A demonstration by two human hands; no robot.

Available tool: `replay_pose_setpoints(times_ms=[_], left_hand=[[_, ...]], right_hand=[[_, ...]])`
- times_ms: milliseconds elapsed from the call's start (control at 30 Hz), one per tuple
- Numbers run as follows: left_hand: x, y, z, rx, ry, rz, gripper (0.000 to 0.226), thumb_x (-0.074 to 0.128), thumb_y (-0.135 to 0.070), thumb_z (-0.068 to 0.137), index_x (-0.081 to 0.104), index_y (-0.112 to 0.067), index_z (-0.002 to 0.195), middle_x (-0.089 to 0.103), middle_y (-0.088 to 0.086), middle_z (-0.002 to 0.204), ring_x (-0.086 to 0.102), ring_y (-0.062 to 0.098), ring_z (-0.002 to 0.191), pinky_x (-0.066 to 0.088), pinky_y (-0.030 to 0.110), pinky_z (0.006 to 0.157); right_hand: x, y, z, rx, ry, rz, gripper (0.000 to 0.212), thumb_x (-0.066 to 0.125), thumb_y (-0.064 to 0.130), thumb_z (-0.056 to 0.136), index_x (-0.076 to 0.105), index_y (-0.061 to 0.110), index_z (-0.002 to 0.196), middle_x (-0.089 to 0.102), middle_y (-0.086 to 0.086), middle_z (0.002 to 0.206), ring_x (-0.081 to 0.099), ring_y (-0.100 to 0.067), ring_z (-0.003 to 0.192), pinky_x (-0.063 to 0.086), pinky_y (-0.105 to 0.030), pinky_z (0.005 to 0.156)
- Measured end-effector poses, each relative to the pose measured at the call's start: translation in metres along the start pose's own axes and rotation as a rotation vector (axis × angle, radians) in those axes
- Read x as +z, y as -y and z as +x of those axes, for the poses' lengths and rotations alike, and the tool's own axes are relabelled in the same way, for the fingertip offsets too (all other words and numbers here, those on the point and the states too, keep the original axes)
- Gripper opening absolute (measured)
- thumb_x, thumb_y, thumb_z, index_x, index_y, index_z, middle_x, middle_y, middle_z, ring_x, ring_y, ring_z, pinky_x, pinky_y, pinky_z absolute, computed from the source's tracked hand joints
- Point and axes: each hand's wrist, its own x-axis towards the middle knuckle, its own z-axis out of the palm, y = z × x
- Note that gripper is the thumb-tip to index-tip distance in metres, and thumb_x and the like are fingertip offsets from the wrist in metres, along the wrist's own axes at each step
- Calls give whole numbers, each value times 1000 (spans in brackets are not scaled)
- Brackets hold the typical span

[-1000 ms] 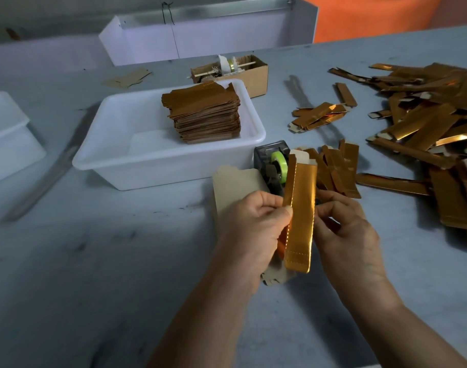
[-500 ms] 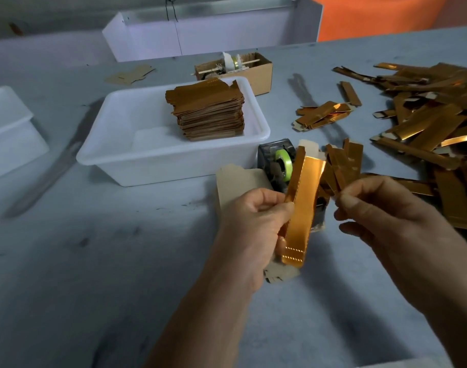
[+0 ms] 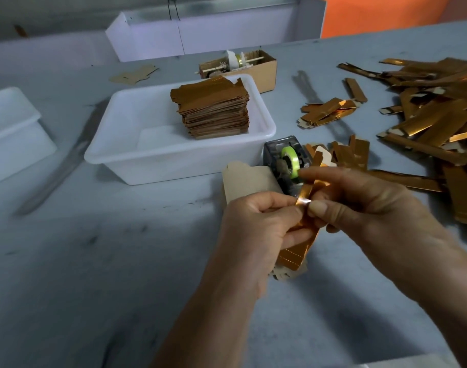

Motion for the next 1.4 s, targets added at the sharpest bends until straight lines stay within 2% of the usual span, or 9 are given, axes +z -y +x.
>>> replay_pose_setpoints(times_ms=[200,367,500,633,900,1033,1167,1267,1400], left_hand=[[-1,2,-1,-7,19,-18,12,62,-3,88,70,-6,96,75,8,91,74,18,79,60,30,75],[-2,3,2,-58,65,-35,18,59,-8,90,68,2,102,72,13,94,72,21,86,57,36,86],[-3,4,0,-52,74,-19,24,65,-22,87,69,-2,99,74,12,96,73,22,88,57,38,87],[-1,7,0,-1,-6,-7,14,59,-12,92,70,-3,92,75,11,89,74,20,78,60,34,78],[18,15,-6,363,-282,227,14,62,-15,92,72,-17,83,73,2,74,72,16,71,61,31,67],[24,17,-10,504,-378,353,9,64,-17,90,72,-16,87,70,3,82,69,16,75,59,37,69],[21,10,-13,573,-396,399,7,62,-20,89,69,-18,89,70,1,85,69,12,77,59,30,68],[17,4,-12,519,-373,336,6,64,-19,89,69,-22,86,72,-1,84,71,13,77,60,34,70],[15,2,-15,455,-332,297,8,64,-21,89,69,-24,85,73,-5,80,71,13,77,60,38,72]], right_hand=[[5,-5,2,52,-137,-129,29,68,24,76,44,35,88,66,11,74,62,7,72,46,-5,55],[8,-2,2,84,-143,-159,28,69,22,77,45,32,89,66,5,73,65,-5,70,52,-20,63],[9,-1,1,76,-145,-196,28,68,23,78,43,35,85,65,6,71,63,2,69,48,-13,54],[11,-1,0,73,-148,-246,29,69,24,79,43,34,87,65,8,73,62,4,68,46,-9,50],[13,9,-2,-19,-238,-468,34,71,27,78,40,34,86,59,15,66,54,8,60,40,3,58],[10,12,0,45,-253,-446,33,70,38,73,40,35,87,58,14,69,55,7,63,41,-10,44],[10,12,-2,46,-248,-498,35,49,62,60,41,35,81,57,9,65,56,1,58,35,-12,46],[5,7,-1,45,-226,-389,34,43,62,59,45,35,80,59,11,71,58,0,64,37,-11,51],[0,4,-1,100,-184,-28,51,49,69,51,58,33,87,65,9,80,62,-5,76,44,-17,61]])
